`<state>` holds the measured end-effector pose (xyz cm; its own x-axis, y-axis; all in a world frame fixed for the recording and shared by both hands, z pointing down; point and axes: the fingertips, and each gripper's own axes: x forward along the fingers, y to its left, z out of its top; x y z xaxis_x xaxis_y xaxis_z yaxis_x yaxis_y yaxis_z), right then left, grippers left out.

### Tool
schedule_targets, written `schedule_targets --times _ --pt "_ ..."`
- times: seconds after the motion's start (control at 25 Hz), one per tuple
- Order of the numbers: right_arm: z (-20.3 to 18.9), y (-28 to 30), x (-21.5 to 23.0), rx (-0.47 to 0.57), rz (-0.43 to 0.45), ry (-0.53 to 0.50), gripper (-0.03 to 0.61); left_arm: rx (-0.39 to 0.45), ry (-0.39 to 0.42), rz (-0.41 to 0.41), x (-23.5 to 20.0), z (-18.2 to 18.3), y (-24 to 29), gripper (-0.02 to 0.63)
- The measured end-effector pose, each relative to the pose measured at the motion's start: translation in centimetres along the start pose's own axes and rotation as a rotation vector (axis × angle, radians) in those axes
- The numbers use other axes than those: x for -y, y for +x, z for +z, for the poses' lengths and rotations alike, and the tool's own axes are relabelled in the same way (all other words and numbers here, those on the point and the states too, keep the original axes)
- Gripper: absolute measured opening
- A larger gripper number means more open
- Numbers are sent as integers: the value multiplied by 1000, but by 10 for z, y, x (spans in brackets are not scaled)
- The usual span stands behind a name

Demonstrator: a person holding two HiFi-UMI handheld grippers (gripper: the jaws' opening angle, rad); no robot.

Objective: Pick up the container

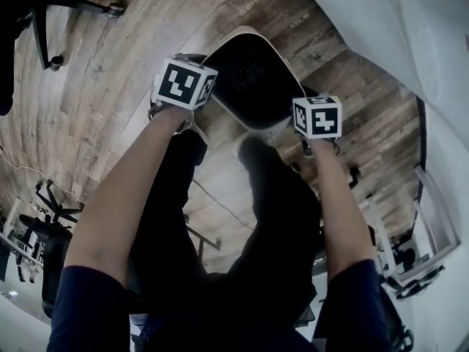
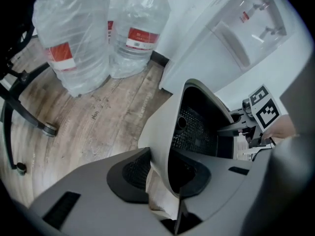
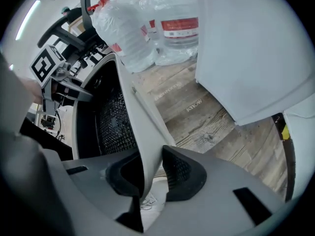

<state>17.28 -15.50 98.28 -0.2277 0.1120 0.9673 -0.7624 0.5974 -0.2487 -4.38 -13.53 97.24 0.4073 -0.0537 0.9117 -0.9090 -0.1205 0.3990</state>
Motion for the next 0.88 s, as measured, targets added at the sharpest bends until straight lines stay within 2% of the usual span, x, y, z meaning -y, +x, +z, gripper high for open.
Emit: schedule_targets --times 0.24,0.68,0.88 --pt "18 -100 -38 21 -1 5 89 27 10 4 28 15 -107 115" --pt "61 -329 -95 130 -30 -37 88 152 24 5 108 48 -331 124" --pt "55 -402 -125 157 -38 -52 87 191 30 13 141 37 -402 126"
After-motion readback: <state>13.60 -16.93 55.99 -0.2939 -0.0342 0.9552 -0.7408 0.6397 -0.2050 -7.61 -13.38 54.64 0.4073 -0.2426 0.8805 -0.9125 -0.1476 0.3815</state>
